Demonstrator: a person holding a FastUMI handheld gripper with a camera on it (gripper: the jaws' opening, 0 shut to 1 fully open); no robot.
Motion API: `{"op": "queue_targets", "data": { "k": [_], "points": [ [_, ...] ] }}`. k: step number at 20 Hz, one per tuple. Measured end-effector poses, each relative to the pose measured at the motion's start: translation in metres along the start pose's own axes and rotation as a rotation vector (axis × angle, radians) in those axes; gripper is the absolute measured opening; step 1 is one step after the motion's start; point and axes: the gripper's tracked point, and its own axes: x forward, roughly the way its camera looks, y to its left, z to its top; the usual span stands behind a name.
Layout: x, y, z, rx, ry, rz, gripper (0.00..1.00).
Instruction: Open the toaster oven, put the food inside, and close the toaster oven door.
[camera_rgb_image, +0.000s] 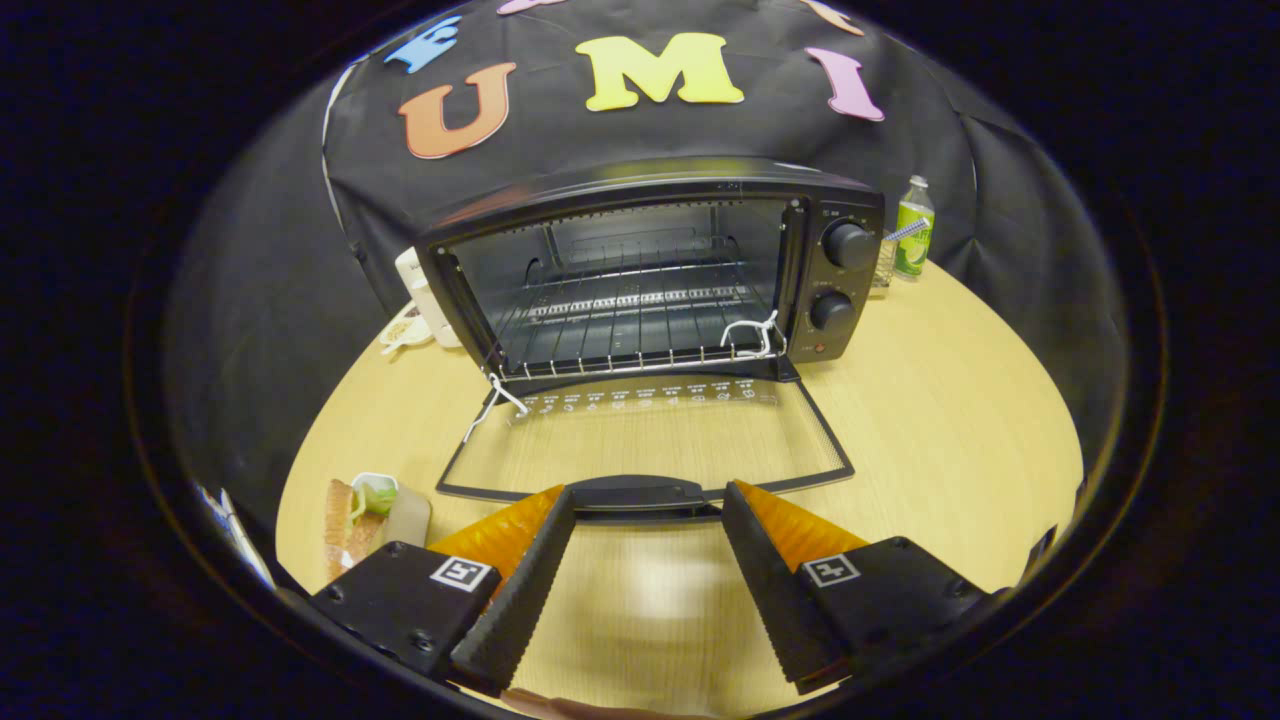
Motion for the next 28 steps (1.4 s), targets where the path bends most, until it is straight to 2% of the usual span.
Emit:
{"op": "queue_targets", "data": {
  "k": [3,6,11,14,21,25,28],
  "points": [
    [-0.013,0.019,0.004,0.02,0.013,0.084,0.97],
    [-0.03,0.05,-0.004,0.048,0.066,0.232,0.98],
    [-0.054,0.104,-0.029,0.121,0.257,0.496,0.97],
    [-0.059,0.126,-0.043,0.139,0.381,0.606,0.95],
    [-0.049,0.152,-0.058,0.136,0.528,0.687,0.85],
    [-0.041,0.163,-0.061,0.139,0.576,0.713,0.74],
    [-0.042,0.169,-0.066,0.167,0.62,0.734,0.62]
  ]
}}
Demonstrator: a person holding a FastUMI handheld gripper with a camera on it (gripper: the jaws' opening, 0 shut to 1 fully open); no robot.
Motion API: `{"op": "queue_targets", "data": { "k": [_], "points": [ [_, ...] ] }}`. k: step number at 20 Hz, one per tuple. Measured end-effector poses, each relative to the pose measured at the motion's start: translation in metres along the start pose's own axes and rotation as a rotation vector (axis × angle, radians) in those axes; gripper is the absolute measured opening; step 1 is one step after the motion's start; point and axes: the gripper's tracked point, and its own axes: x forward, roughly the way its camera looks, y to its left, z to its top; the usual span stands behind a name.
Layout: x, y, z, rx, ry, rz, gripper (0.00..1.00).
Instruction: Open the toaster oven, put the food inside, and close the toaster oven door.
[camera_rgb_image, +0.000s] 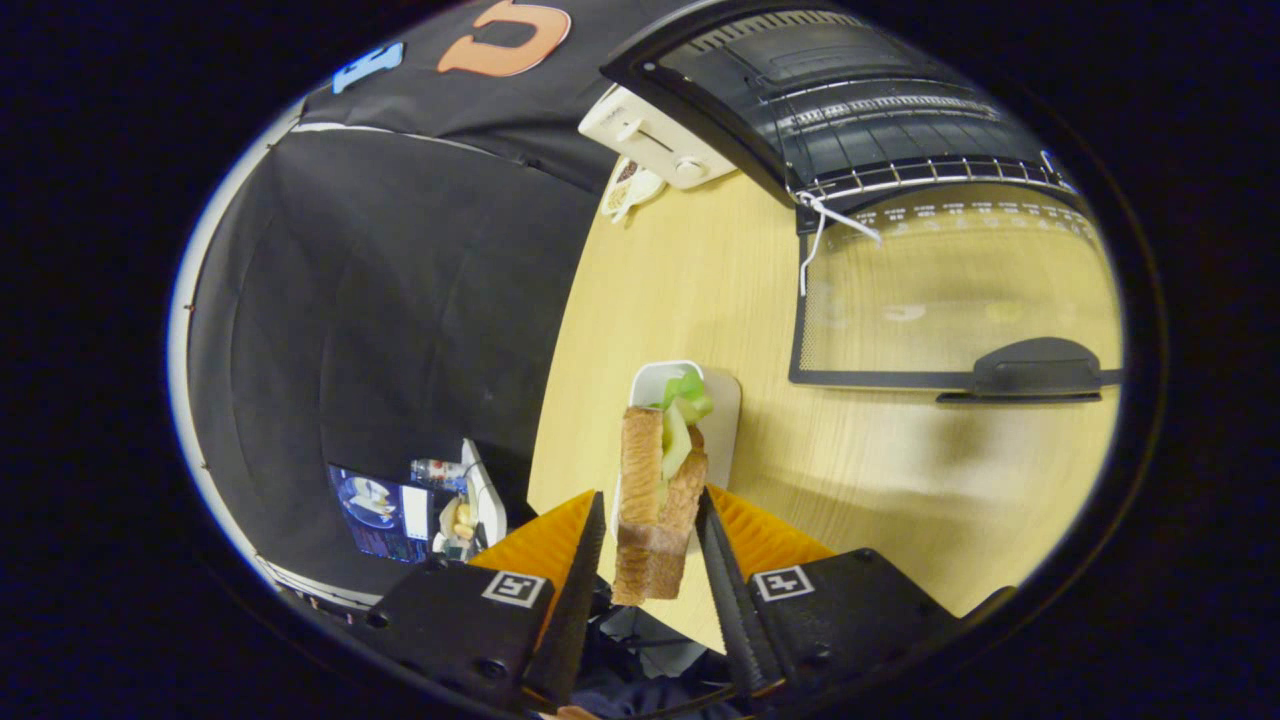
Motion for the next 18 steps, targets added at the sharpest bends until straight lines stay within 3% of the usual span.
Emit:
{"op": "queue_targets", "data": {
  "k": [4,13,18],
  "points": [
    [0.002,-0.001,0.002,0.032,-0.015,0.018,0.45],
    [-0.033,0.026,0.01,0.031,-0.13,0.163,0.39],
    [-0.068,0.019,0.05,0.05,-0.376,0.193,0.38]
  ]
}}
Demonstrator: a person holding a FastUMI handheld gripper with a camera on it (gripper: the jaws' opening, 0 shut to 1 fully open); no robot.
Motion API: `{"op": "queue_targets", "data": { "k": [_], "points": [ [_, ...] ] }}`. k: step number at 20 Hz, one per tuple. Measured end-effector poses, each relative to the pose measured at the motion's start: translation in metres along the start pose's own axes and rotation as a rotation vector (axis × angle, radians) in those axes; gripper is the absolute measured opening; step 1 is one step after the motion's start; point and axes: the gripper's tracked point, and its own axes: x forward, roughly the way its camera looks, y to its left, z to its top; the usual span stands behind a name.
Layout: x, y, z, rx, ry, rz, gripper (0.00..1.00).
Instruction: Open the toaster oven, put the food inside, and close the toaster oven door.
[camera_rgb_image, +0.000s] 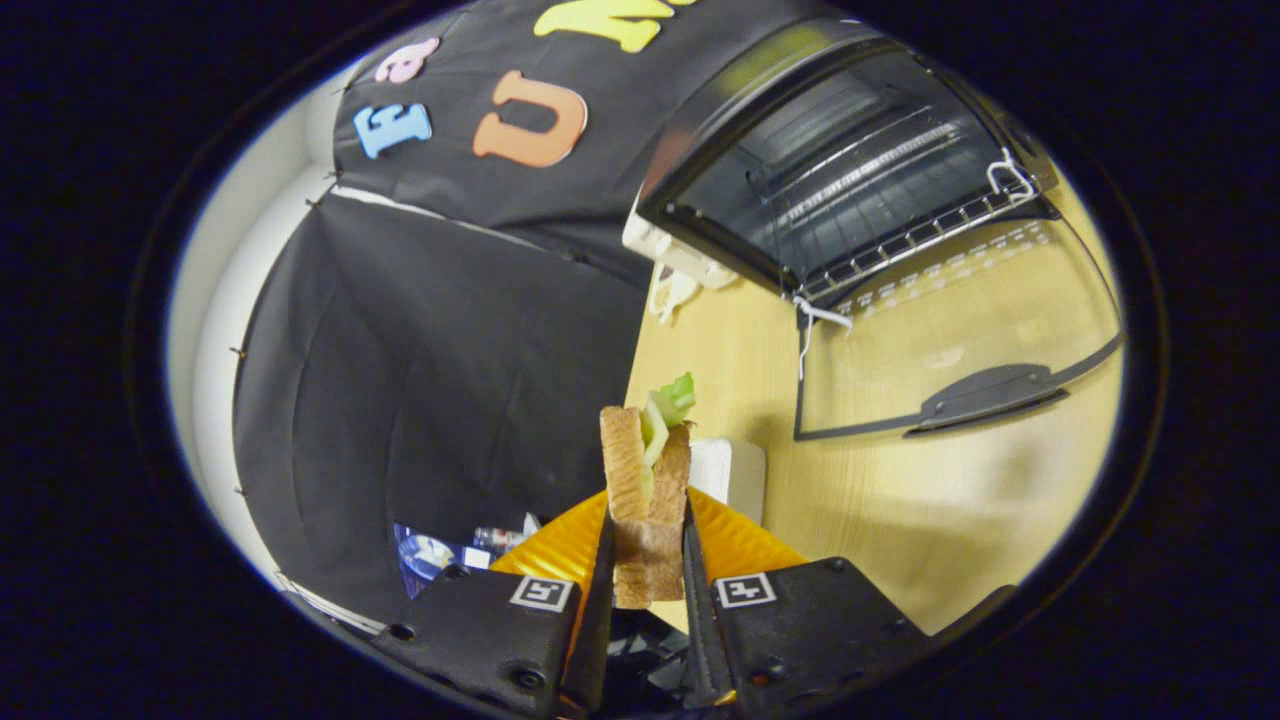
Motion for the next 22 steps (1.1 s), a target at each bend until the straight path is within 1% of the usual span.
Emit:
{"op": "queue_targets", "data": {
  "k": [1,3,4,7,9,14,16,18,19,21,22],
  "points": [
    [-0.006,0.002,0.012,0.029,-0.073,0.027,0.39],
    [-0.019,0.005,0.039,0.134,-0.24,0.098,0.39],
    [-0.028,0.002,0.051,0.176,-0.32,0.103,0.38],
    [-0.048,-0.024,0.078,0.24,-0.536,0.031,0.38],
    [-0.059,-0.033,0.092,0.285,-0.639,0.018,0.38],
    [-0.069,-0.069,0.116,0.424,-0.794,-0.018,0.38],
    [-0.066,-0.087,0.129,0.45,-0.839,-0.036,0.38],
    [-0.06,-0.109,0.144,0.476,-0.873,-0.079,0.38],
    [-0.058,-0.116,0.154,0.482,-0.895,-0.081,0.38],
    [-0.047,-0.122,0.17,0.491,-0.898,-0.068,0.38],
    [-0.038,-0.13,0.174,0.495,-0.881,-0.087,0.38]
  ]
}}
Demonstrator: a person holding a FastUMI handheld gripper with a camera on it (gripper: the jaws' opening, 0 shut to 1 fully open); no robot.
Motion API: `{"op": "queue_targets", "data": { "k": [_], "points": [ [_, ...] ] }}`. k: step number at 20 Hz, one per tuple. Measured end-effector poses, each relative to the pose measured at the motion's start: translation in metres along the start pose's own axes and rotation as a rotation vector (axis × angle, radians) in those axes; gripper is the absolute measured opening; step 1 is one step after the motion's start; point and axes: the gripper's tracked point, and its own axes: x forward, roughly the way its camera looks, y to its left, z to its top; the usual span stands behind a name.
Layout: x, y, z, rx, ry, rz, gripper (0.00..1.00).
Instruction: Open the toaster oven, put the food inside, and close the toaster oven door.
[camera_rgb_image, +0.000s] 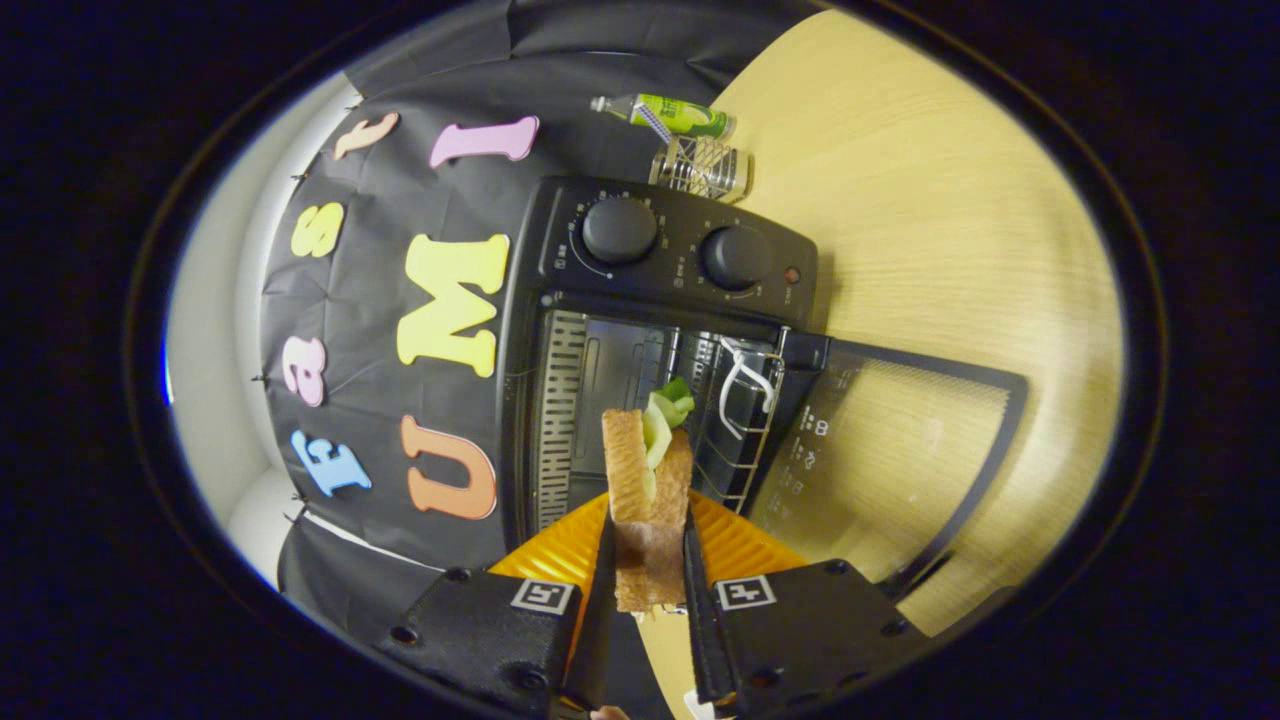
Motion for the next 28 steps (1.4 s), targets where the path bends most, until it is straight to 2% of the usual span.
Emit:
{"op": "queue_targets", "data": {
  "k": [4,11,15,19,22,27,28],
  "points": [
    [0.037,0.005,-0.002,0.042,0.02,0.023,0.39],
    [0.057,0.012,-0.008,-0.189,0.059,-0.002,0.38],
    [0.071,0.015,-0.01,-0.322,0.082,-0.015,0.42],
    [0.078,0.014,-0.024,-0.534,0.177,-0.041,0.56],
    [0.081,0.016,-0.029,-0.708,0.237,-0.051,0.82],
    [0.078,0.015,-0.031,-0.965,0.23,-0.109,0.84],
    [0.076,0.013,-0.031,-1.016,0.229,-0.127,0.87]
  ]
}}
